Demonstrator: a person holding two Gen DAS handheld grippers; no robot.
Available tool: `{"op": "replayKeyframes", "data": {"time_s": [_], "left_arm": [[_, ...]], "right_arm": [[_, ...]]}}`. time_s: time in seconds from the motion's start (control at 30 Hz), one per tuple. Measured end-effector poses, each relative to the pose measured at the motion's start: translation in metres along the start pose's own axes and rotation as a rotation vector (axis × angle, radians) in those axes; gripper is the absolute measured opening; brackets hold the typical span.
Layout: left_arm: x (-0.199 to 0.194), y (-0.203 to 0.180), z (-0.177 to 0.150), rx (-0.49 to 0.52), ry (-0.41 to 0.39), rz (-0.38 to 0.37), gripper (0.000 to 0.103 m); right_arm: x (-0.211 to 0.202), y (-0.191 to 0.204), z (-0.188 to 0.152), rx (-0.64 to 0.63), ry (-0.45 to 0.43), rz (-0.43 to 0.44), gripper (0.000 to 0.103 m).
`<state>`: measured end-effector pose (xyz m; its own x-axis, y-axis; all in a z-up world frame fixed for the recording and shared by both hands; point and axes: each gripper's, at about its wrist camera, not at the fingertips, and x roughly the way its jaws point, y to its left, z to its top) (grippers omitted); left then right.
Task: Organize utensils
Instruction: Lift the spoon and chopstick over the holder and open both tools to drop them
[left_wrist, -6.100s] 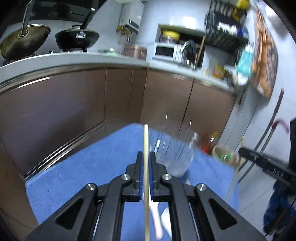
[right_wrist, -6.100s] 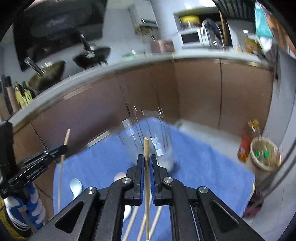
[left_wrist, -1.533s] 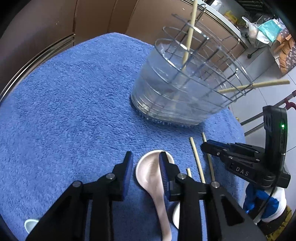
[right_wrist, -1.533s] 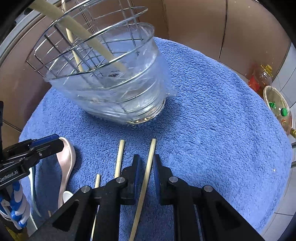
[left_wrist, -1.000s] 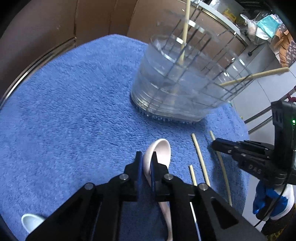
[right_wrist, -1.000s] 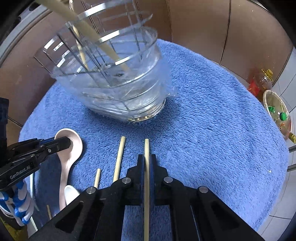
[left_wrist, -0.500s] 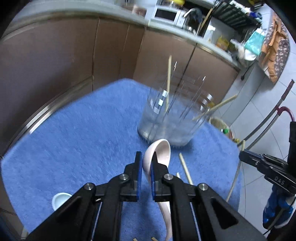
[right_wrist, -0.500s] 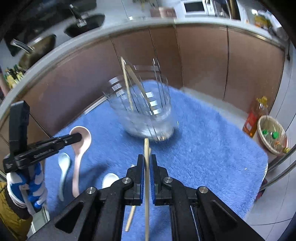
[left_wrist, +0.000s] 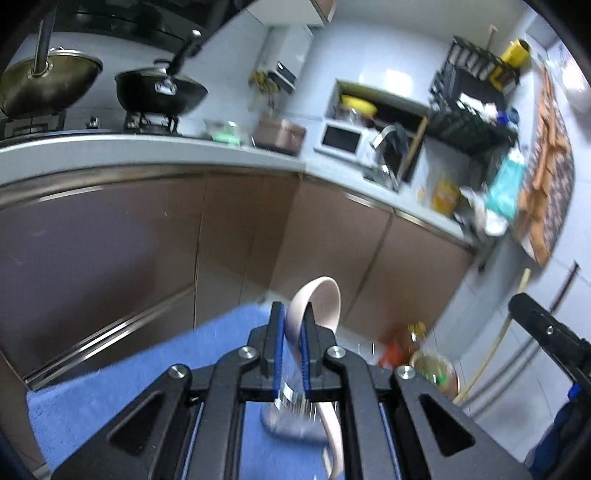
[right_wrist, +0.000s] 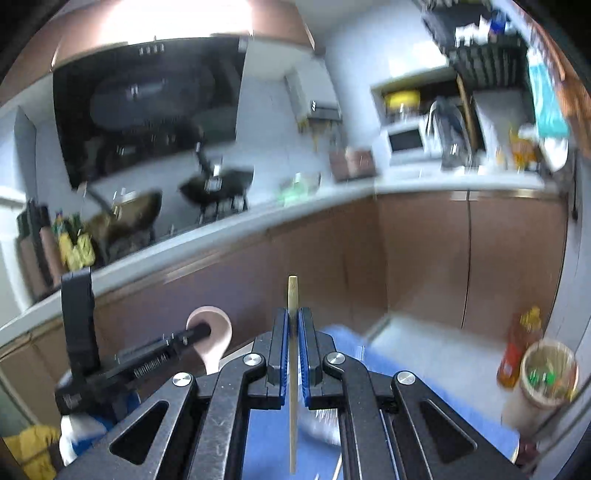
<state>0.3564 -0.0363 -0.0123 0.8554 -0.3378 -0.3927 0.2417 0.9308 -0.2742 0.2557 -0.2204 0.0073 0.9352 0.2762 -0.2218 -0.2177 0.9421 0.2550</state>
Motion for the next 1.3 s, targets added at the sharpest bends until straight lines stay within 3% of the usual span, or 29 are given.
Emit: {"op": "replayKeyframes", "data": {"time_s": [0.1, 0.23, 0.47, 0.67, 0.73, 0.87, 1.07, 1.3], "left_arm": [[0.024, -0.009, 0.010, 0.003, -0.054, 0.061, 0.007], [0.061, -0.017, 0.007, 0.003, -0.071, 0.116, 0.007], [0.106, -0.029, -0.032, 0.043, -0.130, 0.177, 0.007], [0.117, -0.022, -0.059, 0.032, -0.140, 0.155, 0.010], [0.115, -0.020, -0.063, 0.036, -0.138, 0.147, 0.015], [0.102, -0.015, -0.065, 0.031, -0.147, 0.119, 0.021], [0.053, -0.010, -0.052, 0.069, -0.186, 0.108, 0.026], [-0.024, 0.001, -0.040, 0.102, -0.139, 0.054, 0.026]], "right_arm": [[0.023, -0.006, 0.010, 0.000, -0.061, -0.040, 0.006], [0.052, -0.012, 0.002, -0.033, -0.077, -0.119, 0.006], [0.088, -0.032, -0.044, -0.057, -0.041, -0.193, 0.006], [0.095, -0.043, -0.075, -0.048, 0.017, -0.204, 0.007], [0.092, -0.042, -0.082, -0.049, 0.031, -0.201, 0.007], [0.083, -0.041, -0.084, -0.059, 0.044, -0.212, 0.022], [0.048, -0.034, -0.073, -0.064, 0.025, -0.222, 0.025], [-0.020, -0.020, -0.059, -0.050, -0.014, -0.215, 0.025]]}}
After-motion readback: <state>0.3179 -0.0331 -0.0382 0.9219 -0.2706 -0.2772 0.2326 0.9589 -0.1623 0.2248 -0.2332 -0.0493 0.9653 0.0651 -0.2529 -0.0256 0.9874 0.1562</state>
